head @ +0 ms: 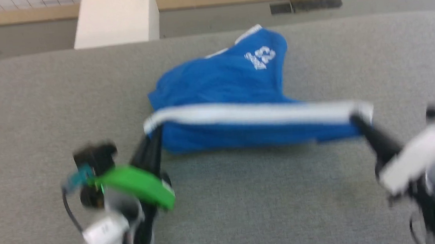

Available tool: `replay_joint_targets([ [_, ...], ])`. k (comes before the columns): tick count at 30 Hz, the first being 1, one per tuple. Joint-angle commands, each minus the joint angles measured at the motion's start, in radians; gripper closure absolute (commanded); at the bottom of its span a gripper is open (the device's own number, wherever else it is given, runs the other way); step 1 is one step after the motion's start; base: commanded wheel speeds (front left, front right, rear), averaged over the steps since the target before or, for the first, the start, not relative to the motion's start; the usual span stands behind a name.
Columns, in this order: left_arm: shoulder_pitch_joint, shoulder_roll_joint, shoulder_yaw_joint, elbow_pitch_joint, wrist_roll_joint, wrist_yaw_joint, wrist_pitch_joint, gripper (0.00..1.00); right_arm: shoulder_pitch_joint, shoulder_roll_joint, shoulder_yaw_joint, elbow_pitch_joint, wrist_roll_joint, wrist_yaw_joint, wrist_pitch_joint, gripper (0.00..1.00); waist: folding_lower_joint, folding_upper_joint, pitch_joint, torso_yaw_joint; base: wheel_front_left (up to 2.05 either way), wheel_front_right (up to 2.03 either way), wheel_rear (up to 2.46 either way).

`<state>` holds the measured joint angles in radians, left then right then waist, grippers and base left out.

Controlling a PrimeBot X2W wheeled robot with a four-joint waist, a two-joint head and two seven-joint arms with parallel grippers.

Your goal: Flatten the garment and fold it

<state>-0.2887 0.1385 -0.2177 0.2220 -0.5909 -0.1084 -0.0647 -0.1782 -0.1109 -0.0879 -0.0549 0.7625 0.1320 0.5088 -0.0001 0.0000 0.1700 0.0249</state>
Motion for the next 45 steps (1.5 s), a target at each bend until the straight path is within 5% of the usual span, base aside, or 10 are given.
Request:
replay_joint_targets([
  [1,0.055,-0.004,0.002,-0.015,-0.006,0.015,-0.005,1.0,0.064,0.018,-0.012,-0.036,0.006,-0.001,0.025,1.0,0.0001,0.0,-0.07,0.027,0.0,0.0,0.0],
  [9,0.341,0.018,-0.011,-0.069,-0.003,0.103,0.049,1.0,0.414,0.052,-0.016,-0.194,-0.047,-0.001,0.228,1.0,0.0001,0.0,-0.124,0.026,0.0,0.0,0.0],
  [17,0.469,0.042,0.014,-0.176,-0.031,0.169,0.121,1.0,0.537,0.059,-0.027,-0.334,-0.026,-0.001,0.392,1.0,0.0001,0.0,-0.13,0.011,0.0,0.0,0.0],
  [23,0.381,0.035,0.008,-0.232,-0.044,0.177,0.165,1.0,0.334,0.06,-0.07,-0.285,-0.029,-0.001,0.334,1.0,0.0001,0.0,-0.086,0.006,0.0,0.0,0.0],
  [36,0.025,0.01,-0.017,-0.127,-0.024,0.171,0.224,1.0,-0.298,0.061,-0.027,0.158,-0.234,-0.001,0.214,1.0,0.0001,0.0,0.101,0.031,0.0,0.0,0.0],
  [45,-0.08,0.002,-0.022,-0.089,-0.018,0.157,0.206,1.0,-0.569,0.061,0.045,0.44,-0.41,-0.001,0.13,1.0,0.0001,0.0,0.208,0.07,0.0,0.0,0.0],
])
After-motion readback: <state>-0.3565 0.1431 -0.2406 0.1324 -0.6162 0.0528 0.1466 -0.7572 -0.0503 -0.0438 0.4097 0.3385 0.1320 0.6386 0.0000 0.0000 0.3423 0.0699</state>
